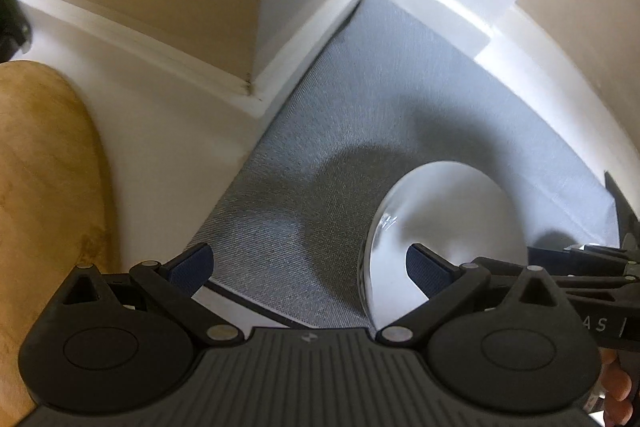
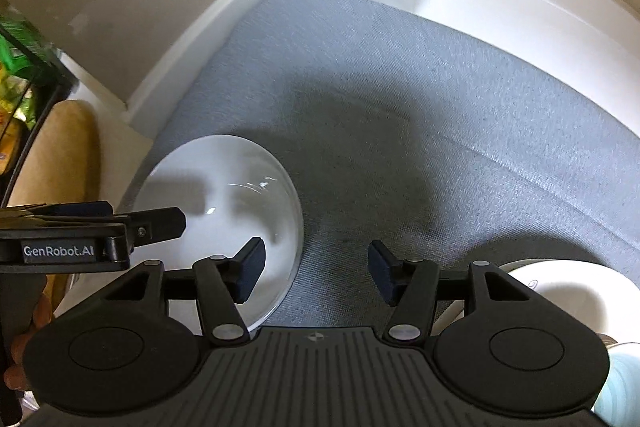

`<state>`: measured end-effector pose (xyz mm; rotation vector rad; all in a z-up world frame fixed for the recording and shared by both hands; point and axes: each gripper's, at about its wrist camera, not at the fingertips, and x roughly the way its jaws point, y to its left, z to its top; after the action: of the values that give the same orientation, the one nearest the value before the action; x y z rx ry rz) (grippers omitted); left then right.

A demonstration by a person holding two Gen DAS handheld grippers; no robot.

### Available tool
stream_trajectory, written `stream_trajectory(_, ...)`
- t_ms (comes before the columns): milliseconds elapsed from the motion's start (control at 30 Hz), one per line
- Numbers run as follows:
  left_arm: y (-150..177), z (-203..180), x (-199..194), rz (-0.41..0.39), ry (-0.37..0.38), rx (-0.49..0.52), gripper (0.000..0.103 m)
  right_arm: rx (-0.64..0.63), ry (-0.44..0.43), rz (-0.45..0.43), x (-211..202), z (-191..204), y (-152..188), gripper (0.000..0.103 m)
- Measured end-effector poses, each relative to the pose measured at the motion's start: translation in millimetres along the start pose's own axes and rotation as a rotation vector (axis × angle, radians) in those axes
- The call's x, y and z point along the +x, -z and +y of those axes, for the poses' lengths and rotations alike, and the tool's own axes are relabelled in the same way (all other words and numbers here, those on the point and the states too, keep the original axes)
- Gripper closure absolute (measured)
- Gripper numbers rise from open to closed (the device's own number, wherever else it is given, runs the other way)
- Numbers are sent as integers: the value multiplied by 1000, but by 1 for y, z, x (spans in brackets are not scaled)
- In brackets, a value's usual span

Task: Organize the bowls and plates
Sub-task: 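Close both grippers on the white bowl rim, then carry the white bowl with both grippers over the bowls on the plates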

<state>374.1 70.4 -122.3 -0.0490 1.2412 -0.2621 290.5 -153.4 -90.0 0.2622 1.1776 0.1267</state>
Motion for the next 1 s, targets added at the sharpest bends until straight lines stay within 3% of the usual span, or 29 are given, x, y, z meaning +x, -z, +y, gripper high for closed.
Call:
stream_trajectory(67,-1,-2,6,9,-6,24,6,9,4,8,5,1,0,44)
stream_trajectory(133,-1,-6,11,19,-10,57,30,13,2,5,8,2,1,48)
stream_trajectory(167,-2,-6,12,18,8,66,39,8,-5,6,9,3,2,57)
stream_trajectory(233,-2,-8,9,10,69,68,69,-11,-26,7,10,6,4,92)
stream_trajectory(267,-2,-10,9,15,103,68,91,-18,-36,-2,8,9,5,92)
stream_trajectory(700,6,-14,-28,-62,121,101,93,-85,-21,-93,-19,21,14,92)
stream_trajectory(1000,11,-53,-84,-183,170,166,93,-111,-19,-254,-86,10,20,92)
